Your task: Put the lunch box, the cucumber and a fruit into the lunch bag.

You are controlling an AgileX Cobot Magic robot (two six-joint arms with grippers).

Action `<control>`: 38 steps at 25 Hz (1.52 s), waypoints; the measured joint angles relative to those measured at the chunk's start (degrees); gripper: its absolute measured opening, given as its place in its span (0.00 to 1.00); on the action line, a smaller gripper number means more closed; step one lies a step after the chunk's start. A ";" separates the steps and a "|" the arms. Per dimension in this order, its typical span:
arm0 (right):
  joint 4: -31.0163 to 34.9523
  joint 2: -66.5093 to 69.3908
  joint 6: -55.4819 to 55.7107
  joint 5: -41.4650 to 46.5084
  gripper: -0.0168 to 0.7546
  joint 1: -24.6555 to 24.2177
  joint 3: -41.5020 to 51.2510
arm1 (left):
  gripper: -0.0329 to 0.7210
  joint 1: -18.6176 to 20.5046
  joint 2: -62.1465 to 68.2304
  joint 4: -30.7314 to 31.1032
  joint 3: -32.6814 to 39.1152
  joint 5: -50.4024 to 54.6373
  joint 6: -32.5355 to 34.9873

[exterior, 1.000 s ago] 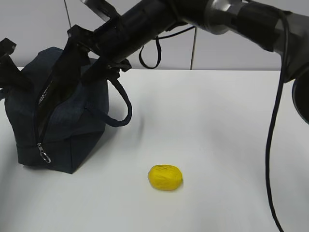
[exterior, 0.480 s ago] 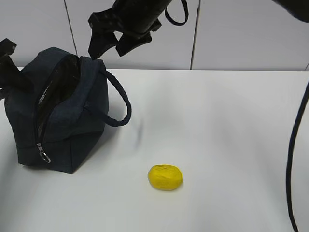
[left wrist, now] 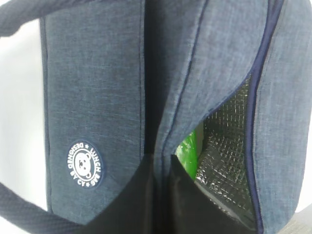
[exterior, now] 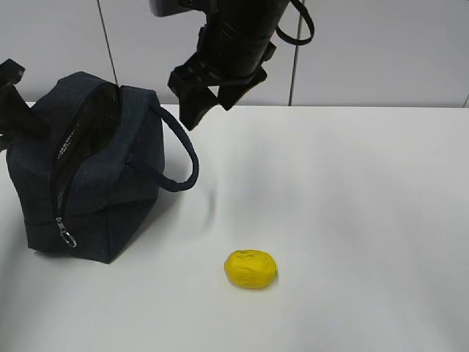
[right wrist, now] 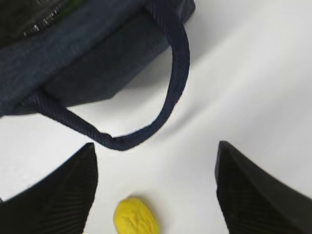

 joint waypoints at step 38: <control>6.12 -9.30 -20.58 -1.27 0.75 0.17 30.24 | 0.04 0.00 0.00 1.42 0.00 -1.34 0.32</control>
